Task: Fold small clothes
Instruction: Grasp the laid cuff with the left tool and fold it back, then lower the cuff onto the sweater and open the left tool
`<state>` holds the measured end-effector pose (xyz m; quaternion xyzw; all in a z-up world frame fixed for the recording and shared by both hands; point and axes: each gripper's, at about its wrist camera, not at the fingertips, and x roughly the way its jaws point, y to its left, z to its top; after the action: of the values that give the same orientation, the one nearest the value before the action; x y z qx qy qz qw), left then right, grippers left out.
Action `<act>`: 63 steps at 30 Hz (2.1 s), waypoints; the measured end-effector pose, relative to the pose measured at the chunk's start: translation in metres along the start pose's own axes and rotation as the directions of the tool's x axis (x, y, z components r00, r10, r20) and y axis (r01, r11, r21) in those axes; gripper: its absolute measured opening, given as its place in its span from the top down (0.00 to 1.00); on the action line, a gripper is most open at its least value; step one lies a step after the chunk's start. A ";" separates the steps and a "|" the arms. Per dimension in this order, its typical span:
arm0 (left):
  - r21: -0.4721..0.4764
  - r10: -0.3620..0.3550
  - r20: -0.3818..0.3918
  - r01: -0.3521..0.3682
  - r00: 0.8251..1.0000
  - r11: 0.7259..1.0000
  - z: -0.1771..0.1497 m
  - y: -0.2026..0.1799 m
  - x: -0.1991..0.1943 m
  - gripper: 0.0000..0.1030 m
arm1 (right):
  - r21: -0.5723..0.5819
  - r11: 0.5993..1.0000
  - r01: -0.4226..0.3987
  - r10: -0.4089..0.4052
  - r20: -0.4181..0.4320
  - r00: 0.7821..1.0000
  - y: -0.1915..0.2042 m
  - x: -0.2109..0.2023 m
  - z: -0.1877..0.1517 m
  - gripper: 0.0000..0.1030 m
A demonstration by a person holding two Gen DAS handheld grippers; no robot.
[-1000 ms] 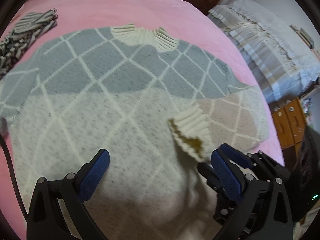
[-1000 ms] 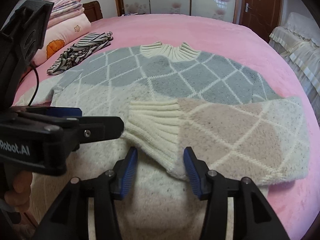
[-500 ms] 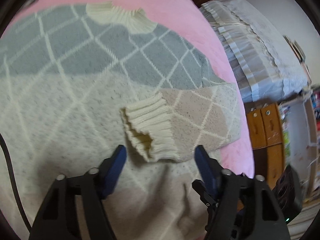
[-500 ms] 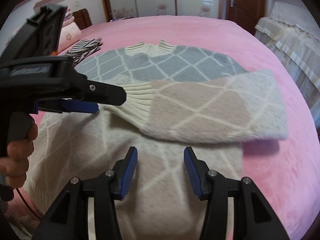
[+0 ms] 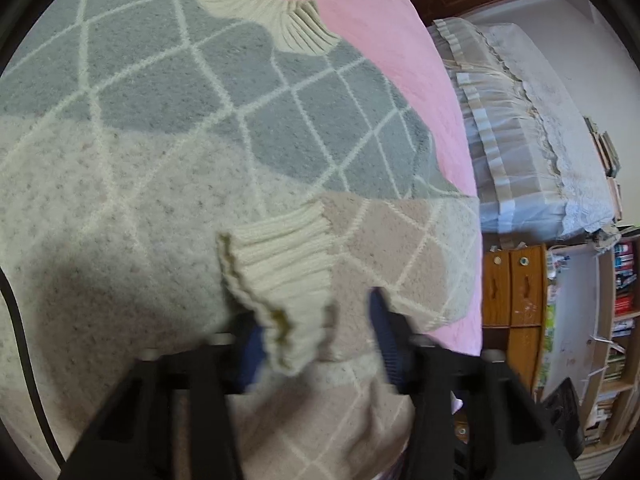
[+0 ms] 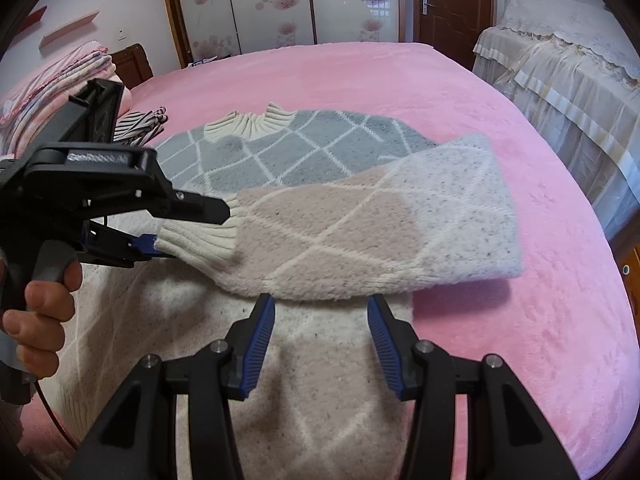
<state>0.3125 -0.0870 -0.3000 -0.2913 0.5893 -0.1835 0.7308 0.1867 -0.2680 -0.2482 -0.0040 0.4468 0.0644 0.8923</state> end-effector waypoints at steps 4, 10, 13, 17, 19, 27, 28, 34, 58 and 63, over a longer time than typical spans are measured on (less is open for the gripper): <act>0.048 0.063 0.061 -0.066 0.996 0.997 0.001 -0.008 -0.009 0.92 | 0.001 1.000 0.011 -0.011 0.000 1.000 -0.004 -0.001 -0.002 0.53; 0.240 0.124 0.223 -0.178 0.967 0.954 0.009 -0.058 -0.045 0.93 | 0.037 0.999 0.038 -0.039 0.012 0.999 -0.020 -0.007 0.002 0.53; 0.326 0.123 0.330 -0.235 0.936 0.916 0.021 -0.086 -0.077 0.93 | 0.057 0.997 0.061 -0.062 0.025 0.998 -0.030 -0.013 0.006 0.53; 0.353 0.146 0.436 -0.318 0.888 0.880 0.036 -0.093 -0.121 0.93 | 0.073 0.992 0.101 -0.103 0.038 0.994 -0.045 -0.016 0.014 0.53; 0.339 0.171 0.472 -0.357 0.865 0.870 0.044 -0.086 -0.139 0.93 | 0.081 0.991 0.109 -0.112 0.033 0.993 -0.051 -0.012 0.017 0.52; 0.174 0.303 0.509 -0.442 0.805 0.880 0.070 -0.005 -0.170 0.93 | 0.100 0.986 0.134 -0.134 -0.006 0.991 -0.063 0.015 0.032 0.43; 0.161 0.317 0.507 -0.449 0.802 0.879 0.072 0.005 -0.169 0.93 | 0.092 0.986 0.138 -0.138 -0.009 0.990 -0.061 0.019 0.033 0.43; 0.117 0.369 0.457 -0.466 0.809 0.877 0.079 0.045 -0.144 0.92 | 0.048 0.986 0.158 -0.157 -0.024 0.987 -0.050 0.037 0.043 0.43; -0.026 0.487 0.392 -0.520 0.781 0.854 0.063 0.125 -0.143 0.68 | 0.048 0.968 0.247 -0.247 -0.005 0.969 -0.034 0.036 0.061 0.43; 0.034 0.433 0.455 -0.501 0.778 0.865 0.058 0.088 -0.150 0.43 | 0.053 0.971 0.234 -0.235 0.018 0.972 -0.016 0.040 0.084 0.44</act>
<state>0.3263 0.0846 -0.2355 -0.1121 0.4501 0.0286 0.8855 0.2793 -0.2745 -0.2299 -0.0336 0.4339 -0.0528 0.8988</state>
